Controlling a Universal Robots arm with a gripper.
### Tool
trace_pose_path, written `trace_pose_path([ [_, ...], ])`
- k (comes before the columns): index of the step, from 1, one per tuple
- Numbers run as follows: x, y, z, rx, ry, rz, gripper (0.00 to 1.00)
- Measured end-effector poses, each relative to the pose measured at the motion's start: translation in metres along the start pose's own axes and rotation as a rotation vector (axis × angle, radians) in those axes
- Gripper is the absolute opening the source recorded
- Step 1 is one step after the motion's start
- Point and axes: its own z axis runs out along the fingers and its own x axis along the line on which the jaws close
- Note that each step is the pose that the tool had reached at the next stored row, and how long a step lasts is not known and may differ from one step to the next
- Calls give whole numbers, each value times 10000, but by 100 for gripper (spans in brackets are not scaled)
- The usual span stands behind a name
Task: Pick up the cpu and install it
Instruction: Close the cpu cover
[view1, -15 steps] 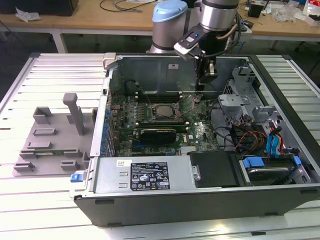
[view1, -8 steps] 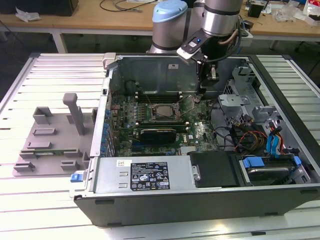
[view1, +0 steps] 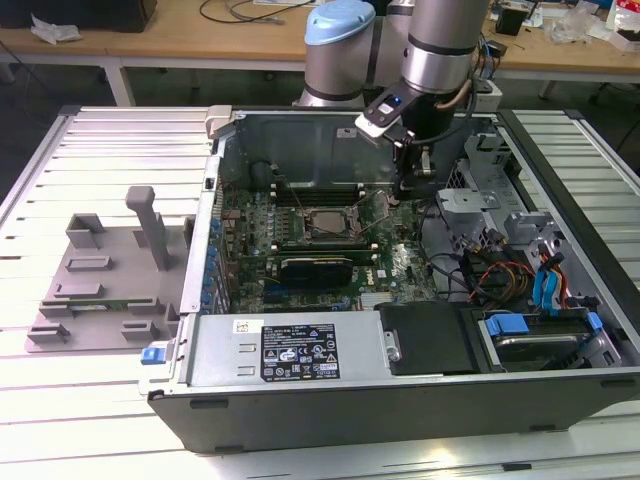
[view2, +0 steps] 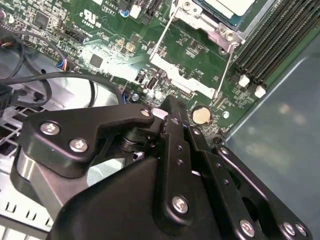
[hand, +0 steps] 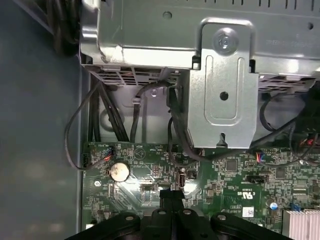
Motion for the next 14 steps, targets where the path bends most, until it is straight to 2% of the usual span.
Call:
trace_pose_path([
  [2,4,-27,59,0,3,0,11],
  [3,5,-32,68,0,10,1,11],
  [4,5,-33,77,94,11,-6,11],
  [6,5,-35,80,351,16,-21,11],
  [7,6,-49,80,389,25,-22,11],
  [12,9,-191,81,384,31,-22,11],
  [14,11,-301,82,364,30,-22,11],
])
